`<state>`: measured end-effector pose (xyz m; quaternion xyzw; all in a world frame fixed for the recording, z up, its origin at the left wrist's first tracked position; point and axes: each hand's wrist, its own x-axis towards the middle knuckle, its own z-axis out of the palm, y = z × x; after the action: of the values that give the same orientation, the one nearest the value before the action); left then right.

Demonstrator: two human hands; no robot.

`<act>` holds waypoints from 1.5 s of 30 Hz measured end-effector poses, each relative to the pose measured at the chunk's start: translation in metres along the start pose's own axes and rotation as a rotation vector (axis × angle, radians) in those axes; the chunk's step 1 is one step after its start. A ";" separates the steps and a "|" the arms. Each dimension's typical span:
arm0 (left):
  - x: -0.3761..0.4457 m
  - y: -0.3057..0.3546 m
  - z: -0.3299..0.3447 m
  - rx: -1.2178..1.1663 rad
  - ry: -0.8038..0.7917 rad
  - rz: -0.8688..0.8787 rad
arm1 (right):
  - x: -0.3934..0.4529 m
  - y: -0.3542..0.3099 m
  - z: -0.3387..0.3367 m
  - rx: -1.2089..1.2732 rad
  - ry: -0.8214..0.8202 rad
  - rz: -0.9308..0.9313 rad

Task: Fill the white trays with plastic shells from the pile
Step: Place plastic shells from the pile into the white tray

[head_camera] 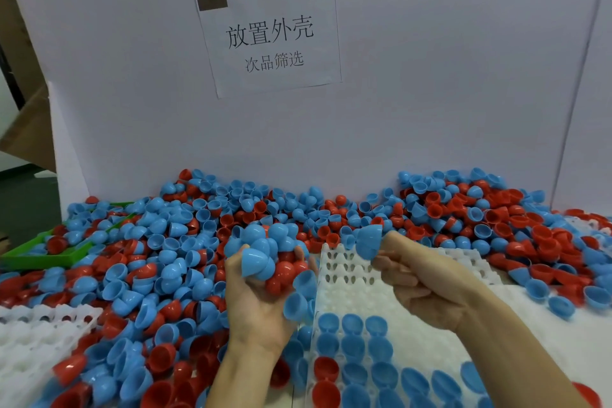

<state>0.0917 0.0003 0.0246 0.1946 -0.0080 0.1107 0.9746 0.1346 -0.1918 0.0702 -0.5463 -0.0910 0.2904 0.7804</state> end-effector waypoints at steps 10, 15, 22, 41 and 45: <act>0.005 0.017 -0.009 0.182 0.200 0.018 | -0.008 0.008 -0.034 -0.473 0.409 -0.212; -0.011 0.020 -0.010 0.264 0.136 0.036 | -0.015 0.014 -0.036 -0.660 0.518 -0.343; -0.018 0.015 -0.008 0.466 0.096 0.082 | -0.020 0.020 -0.045 -0.735 0.466 -0.411; -0.021 0.004 -0.004 0.547 0.069 0.074 | -0.030 0.028 -0.040 -1.505 0.267 -0.190; -0.020 0.004 -0.004 0.545 0.077 0.071 | -0.028 0.033 -0.037 -1.563 0.246 -0.133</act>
<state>0.0707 0.0017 0.0209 0.4451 0.0522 0.1502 0.8812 0.1174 -0.2289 0.0305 -0.9574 -0.2141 0.0329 0.1909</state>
